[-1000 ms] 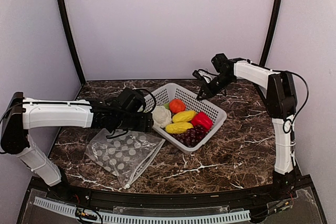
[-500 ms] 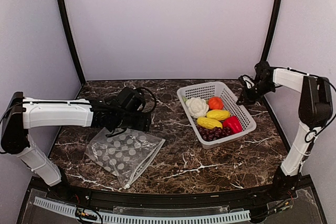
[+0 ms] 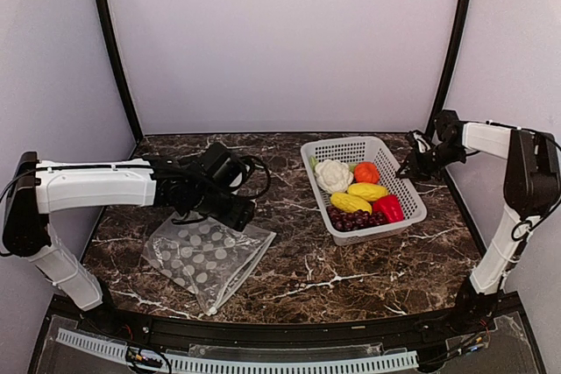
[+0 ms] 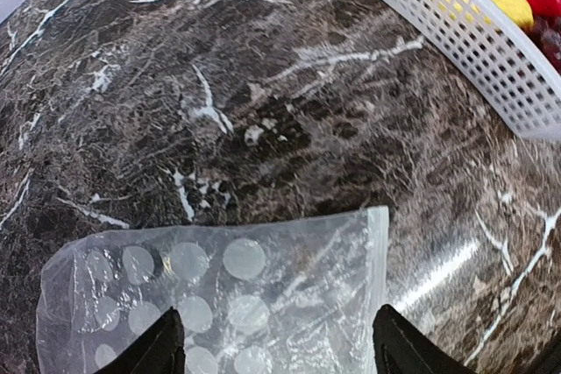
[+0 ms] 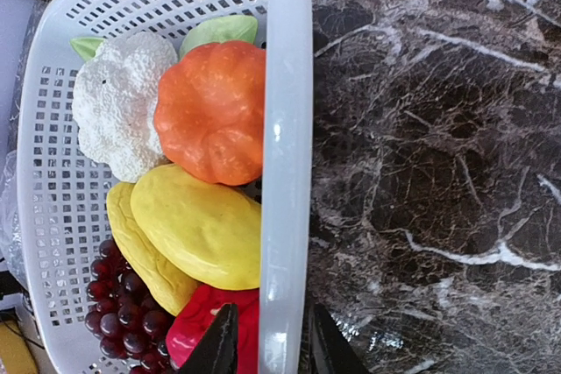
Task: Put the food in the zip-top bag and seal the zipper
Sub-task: Move the bin to the center of the board, then pick up the zipper food storage bag at the center of the board.
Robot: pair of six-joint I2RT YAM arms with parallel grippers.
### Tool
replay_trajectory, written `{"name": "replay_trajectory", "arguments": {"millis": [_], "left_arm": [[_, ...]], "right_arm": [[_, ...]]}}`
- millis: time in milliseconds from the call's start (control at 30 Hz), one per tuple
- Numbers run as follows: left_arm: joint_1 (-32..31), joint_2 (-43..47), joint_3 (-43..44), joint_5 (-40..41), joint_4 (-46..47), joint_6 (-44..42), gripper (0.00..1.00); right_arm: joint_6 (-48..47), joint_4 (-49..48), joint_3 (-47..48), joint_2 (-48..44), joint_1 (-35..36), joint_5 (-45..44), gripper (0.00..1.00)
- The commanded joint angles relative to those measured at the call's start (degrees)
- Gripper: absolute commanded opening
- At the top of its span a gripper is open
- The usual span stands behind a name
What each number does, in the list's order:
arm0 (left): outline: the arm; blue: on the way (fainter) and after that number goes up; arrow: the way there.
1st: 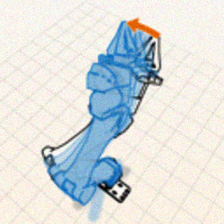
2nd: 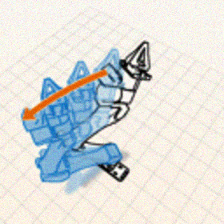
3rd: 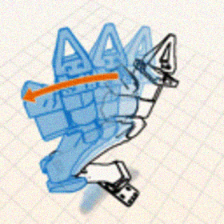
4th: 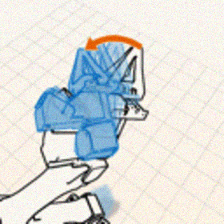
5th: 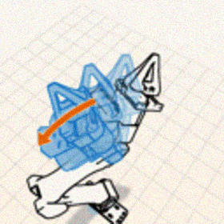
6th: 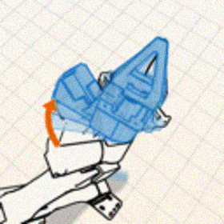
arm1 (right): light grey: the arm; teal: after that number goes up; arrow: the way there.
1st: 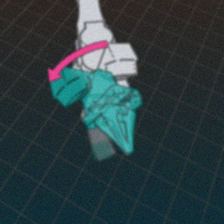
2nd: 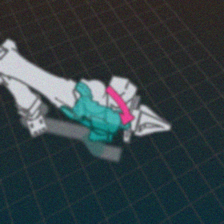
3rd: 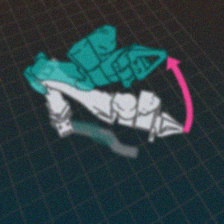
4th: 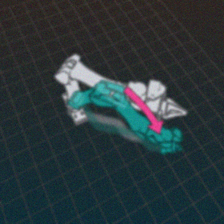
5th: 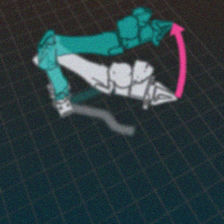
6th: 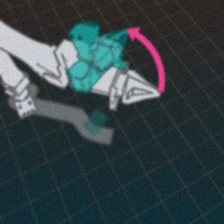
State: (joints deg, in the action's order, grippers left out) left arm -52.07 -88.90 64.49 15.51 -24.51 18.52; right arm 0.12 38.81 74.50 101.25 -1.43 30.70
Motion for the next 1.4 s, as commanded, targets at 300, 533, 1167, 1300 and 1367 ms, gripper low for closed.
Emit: {"name": "replay_trajectory", "arguments": {"millis": [300,533,1167,1300,1367], "left_arm": [[-14.64,-11.24,11.56,8.78,-34.29,5.65,0.66],[-17.47,-20.47,16.51,12.51,-38.96,9.57,0.63],[-19.91,-27.99,21.45,14.40,-42.07,11.55,0.62],[-19.91,-29.48,20.92,17.87,-44.05,14.42,0.56],[-19.91,-30.01,20.67,19.51,-45.16,15.38,0.53]], "right_arm": [[-4.79,1.83,2.08,-8.32,-0.45,2.06,0.53],[-4.79,0.39,0.20,-12.66,-0.50,4.03,0.65],[-4.82,-1.00,-1.37,-13.52,-0.50,7.71,0.65],[-5.04,-1.19,-2.08,-13.84,-0.50,7.89,0.65],[-5.04,-1.53,-2.65,-14.05,-0.50,7.93,0.65]]}}
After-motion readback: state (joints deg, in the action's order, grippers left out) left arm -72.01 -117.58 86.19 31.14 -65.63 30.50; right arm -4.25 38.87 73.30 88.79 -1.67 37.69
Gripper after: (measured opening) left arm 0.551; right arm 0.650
